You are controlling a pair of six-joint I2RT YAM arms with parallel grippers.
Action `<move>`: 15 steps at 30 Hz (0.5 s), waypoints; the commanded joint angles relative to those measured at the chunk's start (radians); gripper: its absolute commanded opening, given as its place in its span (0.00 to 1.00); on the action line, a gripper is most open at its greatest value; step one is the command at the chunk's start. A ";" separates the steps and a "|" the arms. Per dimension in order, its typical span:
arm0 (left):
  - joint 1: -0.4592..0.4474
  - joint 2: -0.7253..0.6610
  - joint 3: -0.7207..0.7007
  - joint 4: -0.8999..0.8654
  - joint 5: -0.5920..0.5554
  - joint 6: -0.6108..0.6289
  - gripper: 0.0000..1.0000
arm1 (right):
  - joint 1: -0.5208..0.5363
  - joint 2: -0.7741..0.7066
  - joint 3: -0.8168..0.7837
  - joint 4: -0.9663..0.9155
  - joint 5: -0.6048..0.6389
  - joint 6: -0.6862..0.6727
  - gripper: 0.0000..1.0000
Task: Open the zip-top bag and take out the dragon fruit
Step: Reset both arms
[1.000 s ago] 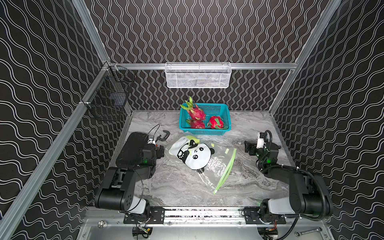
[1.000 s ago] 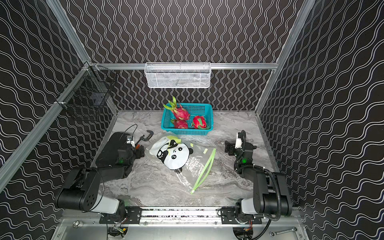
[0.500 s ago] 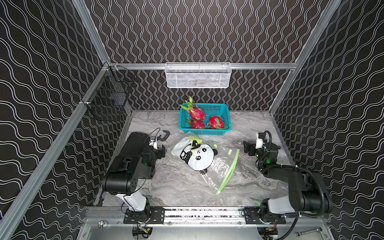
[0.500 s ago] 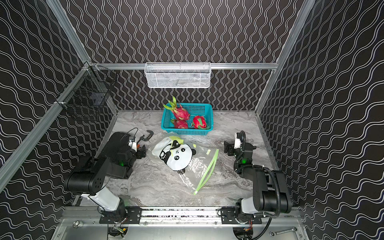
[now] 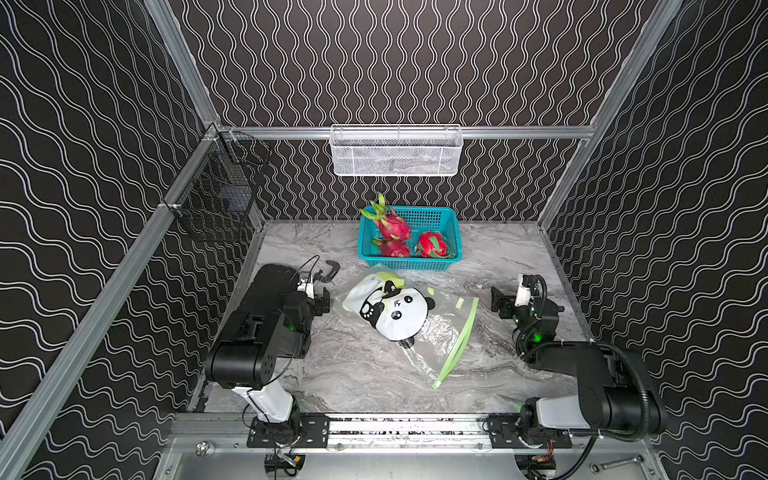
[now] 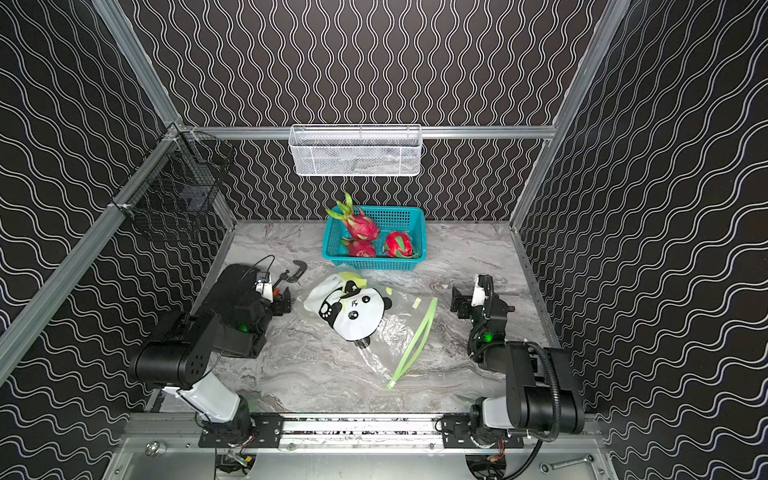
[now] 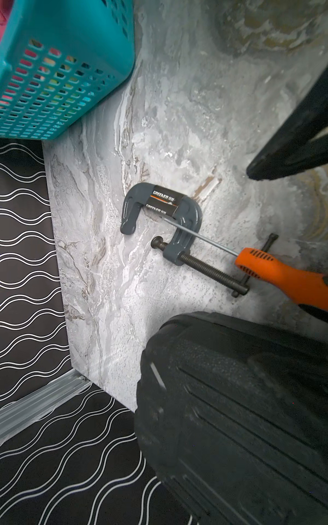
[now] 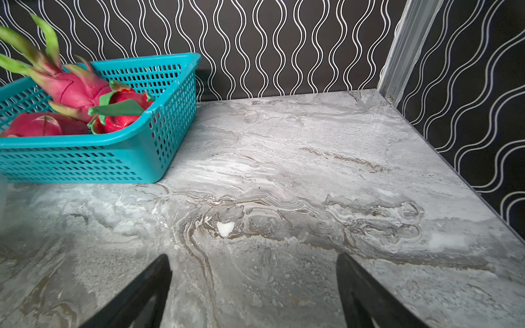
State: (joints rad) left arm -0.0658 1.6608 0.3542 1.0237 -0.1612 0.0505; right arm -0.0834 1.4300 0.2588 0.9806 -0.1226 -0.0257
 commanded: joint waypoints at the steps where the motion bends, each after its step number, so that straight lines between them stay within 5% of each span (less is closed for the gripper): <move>1: 0.000 0.002 0.004 0.034 -0.011 -0.008 0.99 | 0.002 0.041 -0.004 0.118 0.031 0.006 0.90; 15: -0.003 0.000 0.006 0.025 -0.013 -0.005 0.99 | 0.000 0.080 0.034 0.084 0.077 0.029 1.00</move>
State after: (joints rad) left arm -0.0677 1.6611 0.3550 1.0271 -0.1722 0.0505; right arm -0.0841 1.5116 0.2928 1.0294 -0.0612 -0.0074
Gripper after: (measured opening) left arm 0.990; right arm 0.998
